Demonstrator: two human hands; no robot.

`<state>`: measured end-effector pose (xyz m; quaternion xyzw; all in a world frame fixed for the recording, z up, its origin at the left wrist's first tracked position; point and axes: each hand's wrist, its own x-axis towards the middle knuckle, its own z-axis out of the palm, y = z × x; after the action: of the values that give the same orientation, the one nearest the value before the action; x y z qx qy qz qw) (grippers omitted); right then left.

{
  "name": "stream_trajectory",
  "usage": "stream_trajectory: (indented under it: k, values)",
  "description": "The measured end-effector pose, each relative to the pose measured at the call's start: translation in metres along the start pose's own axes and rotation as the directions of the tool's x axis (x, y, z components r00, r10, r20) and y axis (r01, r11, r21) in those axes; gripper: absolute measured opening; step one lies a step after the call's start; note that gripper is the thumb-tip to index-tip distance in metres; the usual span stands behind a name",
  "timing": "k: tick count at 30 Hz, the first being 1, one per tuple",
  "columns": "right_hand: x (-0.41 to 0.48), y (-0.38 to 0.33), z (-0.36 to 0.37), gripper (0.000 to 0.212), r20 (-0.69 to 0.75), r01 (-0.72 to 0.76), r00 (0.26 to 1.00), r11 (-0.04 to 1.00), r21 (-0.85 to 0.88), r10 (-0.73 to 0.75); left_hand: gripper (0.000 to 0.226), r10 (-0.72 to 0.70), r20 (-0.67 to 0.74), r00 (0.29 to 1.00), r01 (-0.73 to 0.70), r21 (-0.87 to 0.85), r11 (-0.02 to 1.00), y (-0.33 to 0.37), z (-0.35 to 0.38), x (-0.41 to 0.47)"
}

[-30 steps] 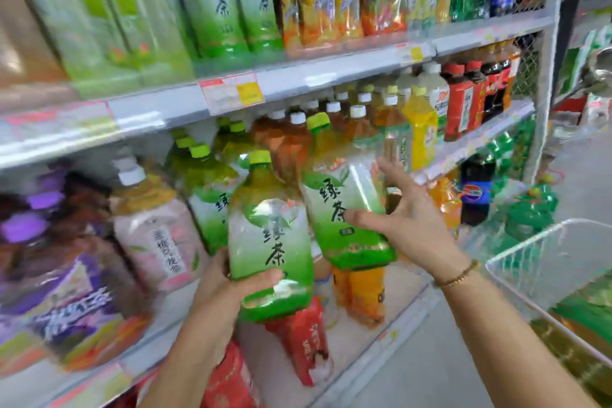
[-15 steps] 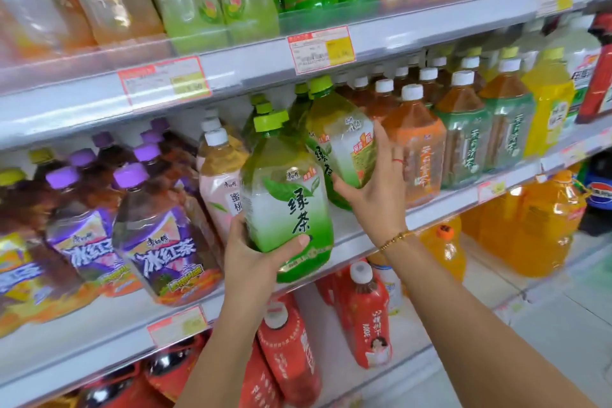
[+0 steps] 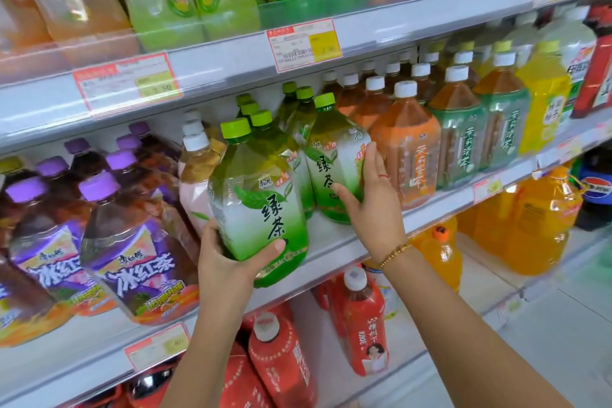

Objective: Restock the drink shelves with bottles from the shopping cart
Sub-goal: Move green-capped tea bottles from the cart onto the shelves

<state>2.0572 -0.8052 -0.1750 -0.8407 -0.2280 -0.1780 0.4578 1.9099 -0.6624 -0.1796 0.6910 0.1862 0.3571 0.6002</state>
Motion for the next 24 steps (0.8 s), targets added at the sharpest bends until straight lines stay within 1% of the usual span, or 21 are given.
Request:
stream_trajectory:
  k: [3,4,5,7,9,10,13,16,18,21,22,24]
  values:
    - [0.003,-0.007,-0.006,0.079,0.010,-0.045,0.999,0.970,-0.239,0.049,0.072,-0.002,0.012,1.000,0.002,-0.011,1.000,-0.002,-0.001,0.002]
    - [0.004,-0.007,-0.007,0.071,-0.012,-0.064,0.998,0.948,-0.313,0.063,0.074,0.000,0.016,1.000,0.000,-0.008,1.000,-0.002,-0.002,0.002]
    - [0.004,-0.007,-0.009,0.058,-0.029,-0.085,0.996,0.924,-0.373,0.080,0.077,0.003,0.018,1.000,-0.003,0.000,1.000,-0.004,-0.002,0.003]
    - [0.003,-0.006,-0.009,0.032,-0.028,-0.112,0.993,0.889,-0.444,0.111,0.074,0.010,0.022,1.000,-0.010,0.020,1.000,-0.006,-0.002,0.005]
    - [0.006,-0.005,-0.005,0.022,-0.026,-0.124,0.992,0.888,-0.443,0.126,0.073,0.013,0.026,1.000,-0.014,0.022,1.000,-0.006,-0.001,0.006]
    - [0.010,-0.005,-0.002,0.022,-0.032,-0.131,0.991,0.893,-0.430,0.130,0.073,0.019,0.032,0.999,-0.020,0.023,1.000,-0.007,-0.002,0.006]
    - [0.022,-0.010,0.003,0.033,-0.021,-0.139,0.989,0.897,-0.419,0.144,0.075,0.029,0.044,0.999,-0.031,0.046,0.998,-0.009,-0.003,0.007]
    - [0.039,-0.017,-0.006,0.030,-0.006,-0.110,0.993,0.876,-0.469,0.122,0.071,0.053,0.064,0.997,-0.061,0.121,0.991,-0.008,-0.004,0.005]
    - [0.048,-0.019,-0.012,0.032,-0.009,-0.105,0.994,0.884,-0.456,0.113,0.064,0.075,0.073,0.994,-0.087,0.174,0.981,-0.006,-0.003,0.001]
    - [0.049,-0.017,-0.008,0.045,0.044,-0.061,0.996,0.932,-0.357,0.082,0.058,0.123,0.070,0.990,-0.137,0.232,0.963,0.000,0.005,-0.005]
    - [0.048,-0.016,-0.005,0.046,0.073,-0.056,0.994,0.948,-0.312,0.083,0.058,0.136,0.074,0.988,-0.150,0.242,0.959,0.002,0.010,-0.006]
    - [0.046,-0.011,-0.006,0.039,0.116,-0.086,0.987,0.979,-0.185,0.109,0.059,0.149,0.082,0.985,-0.165,0.251,0.954,0.004,0.022,-0.006]
